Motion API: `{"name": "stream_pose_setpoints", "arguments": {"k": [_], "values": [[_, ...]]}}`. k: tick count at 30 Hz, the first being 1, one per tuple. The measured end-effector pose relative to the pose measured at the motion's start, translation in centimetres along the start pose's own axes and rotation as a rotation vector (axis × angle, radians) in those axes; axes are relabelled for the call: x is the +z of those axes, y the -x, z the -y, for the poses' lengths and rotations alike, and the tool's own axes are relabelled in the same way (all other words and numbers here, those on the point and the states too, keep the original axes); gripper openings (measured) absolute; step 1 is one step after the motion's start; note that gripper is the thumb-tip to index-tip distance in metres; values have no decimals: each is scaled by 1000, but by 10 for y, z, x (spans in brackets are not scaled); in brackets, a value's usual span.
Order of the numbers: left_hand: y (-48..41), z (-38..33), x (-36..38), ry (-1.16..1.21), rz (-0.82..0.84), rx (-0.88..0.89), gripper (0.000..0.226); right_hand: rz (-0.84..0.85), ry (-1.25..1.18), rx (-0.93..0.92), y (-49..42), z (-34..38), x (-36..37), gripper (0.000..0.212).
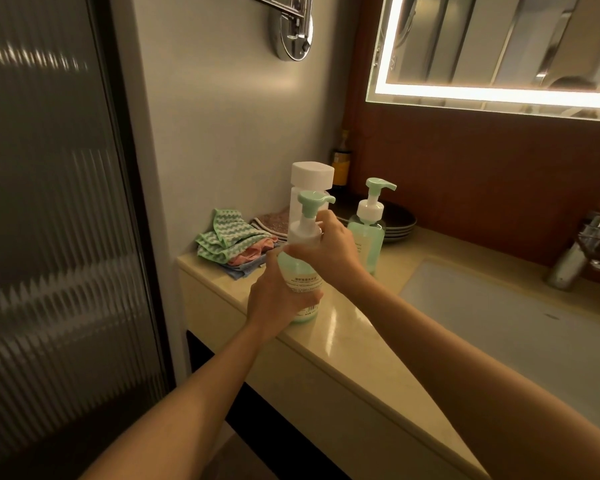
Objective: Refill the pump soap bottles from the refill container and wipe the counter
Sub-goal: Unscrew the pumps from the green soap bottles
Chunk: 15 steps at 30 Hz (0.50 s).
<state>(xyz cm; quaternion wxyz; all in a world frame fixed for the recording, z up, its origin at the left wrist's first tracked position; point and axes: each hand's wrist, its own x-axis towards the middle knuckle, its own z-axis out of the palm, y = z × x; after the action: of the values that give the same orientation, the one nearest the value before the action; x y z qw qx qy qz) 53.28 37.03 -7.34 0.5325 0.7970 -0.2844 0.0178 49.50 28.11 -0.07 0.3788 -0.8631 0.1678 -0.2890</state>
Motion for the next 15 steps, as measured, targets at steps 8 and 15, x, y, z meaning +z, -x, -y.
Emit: {"name": "stream_pose_setpoints", "arguments": {"k": [8,15], "values": [[0,0,1,-5,-9,-2,86,150,-134,6,4,2,-14,62],[-1,0,1,-47,-5,-8,93,-17,-27,-86,6,6,-11,63]]}}
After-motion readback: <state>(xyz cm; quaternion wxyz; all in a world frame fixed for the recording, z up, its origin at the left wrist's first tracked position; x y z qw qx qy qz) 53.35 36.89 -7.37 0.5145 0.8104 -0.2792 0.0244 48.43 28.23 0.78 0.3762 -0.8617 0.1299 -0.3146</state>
